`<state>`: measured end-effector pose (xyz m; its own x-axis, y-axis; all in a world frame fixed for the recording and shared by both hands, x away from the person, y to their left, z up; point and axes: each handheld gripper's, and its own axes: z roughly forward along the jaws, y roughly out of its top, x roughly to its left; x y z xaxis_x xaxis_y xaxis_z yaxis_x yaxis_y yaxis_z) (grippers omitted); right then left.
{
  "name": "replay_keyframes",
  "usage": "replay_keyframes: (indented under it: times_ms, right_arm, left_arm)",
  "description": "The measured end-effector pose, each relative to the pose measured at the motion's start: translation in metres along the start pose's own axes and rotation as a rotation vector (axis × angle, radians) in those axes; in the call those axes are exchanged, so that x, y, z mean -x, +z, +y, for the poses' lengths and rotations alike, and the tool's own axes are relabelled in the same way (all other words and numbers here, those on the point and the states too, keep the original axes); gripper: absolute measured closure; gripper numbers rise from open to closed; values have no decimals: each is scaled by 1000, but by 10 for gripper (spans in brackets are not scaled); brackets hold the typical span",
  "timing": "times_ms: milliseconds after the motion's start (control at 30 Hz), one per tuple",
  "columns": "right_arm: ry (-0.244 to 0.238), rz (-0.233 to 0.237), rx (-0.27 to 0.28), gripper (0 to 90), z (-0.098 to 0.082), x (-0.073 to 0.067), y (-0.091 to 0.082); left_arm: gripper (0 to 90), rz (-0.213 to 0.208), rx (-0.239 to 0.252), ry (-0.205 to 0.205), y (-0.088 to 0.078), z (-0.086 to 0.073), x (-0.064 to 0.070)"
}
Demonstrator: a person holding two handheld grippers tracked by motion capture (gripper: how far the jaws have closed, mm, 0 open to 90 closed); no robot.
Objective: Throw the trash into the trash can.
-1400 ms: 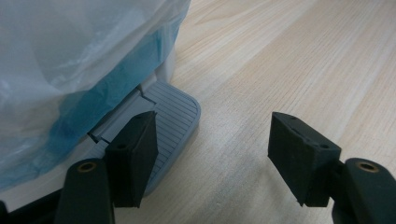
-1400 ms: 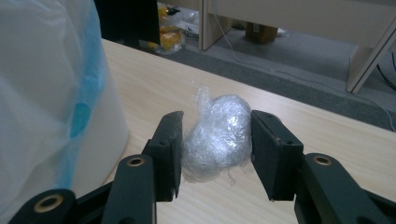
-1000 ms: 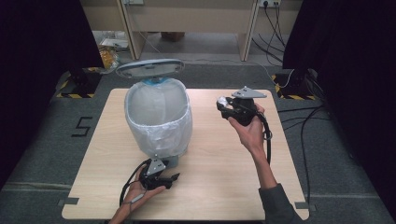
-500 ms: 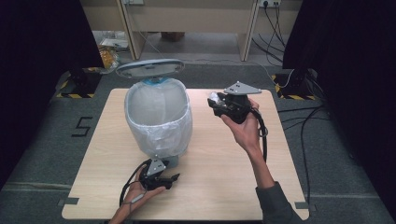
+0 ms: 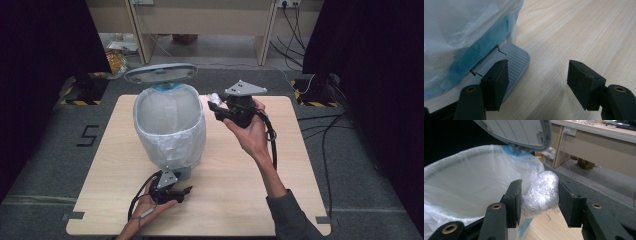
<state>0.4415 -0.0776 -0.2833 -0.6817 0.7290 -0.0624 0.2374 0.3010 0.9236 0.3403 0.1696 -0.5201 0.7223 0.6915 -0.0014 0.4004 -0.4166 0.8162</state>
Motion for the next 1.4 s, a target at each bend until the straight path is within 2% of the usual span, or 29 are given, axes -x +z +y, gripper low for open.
replay_keyframes:
  times_ms: [300, 700, 1000, 1100, 1267, 1400]
  right_arm:
    - [-33, 48, 10, 555, 22, -22, 14]
    - [-39, 110, -9, 553, 27, -43, 43]
    - [-39, 145, -17, 530, 30, -51, 57]
    - [-23, 138, -37, 440, 29, -54, 62]
    - [-7, 128, -44, 372, 28, -52, 64]
    - [-1, 101, -37, 359, 26, -41, 55]
  left_arm:
    - [331, -3, -1, 4, 0, 0, 0]
    - [331, -2, -2, 10, 0, -1, 1]
    - [331, -4, -3, 10, -1, -1, 1]
    - [331, -4, -4, 13, -1, -1, 1]
    - [331, -4, -7, 18, -1, -1, 1]
    - [331, -5, -4, 13, -1, -1, 1]
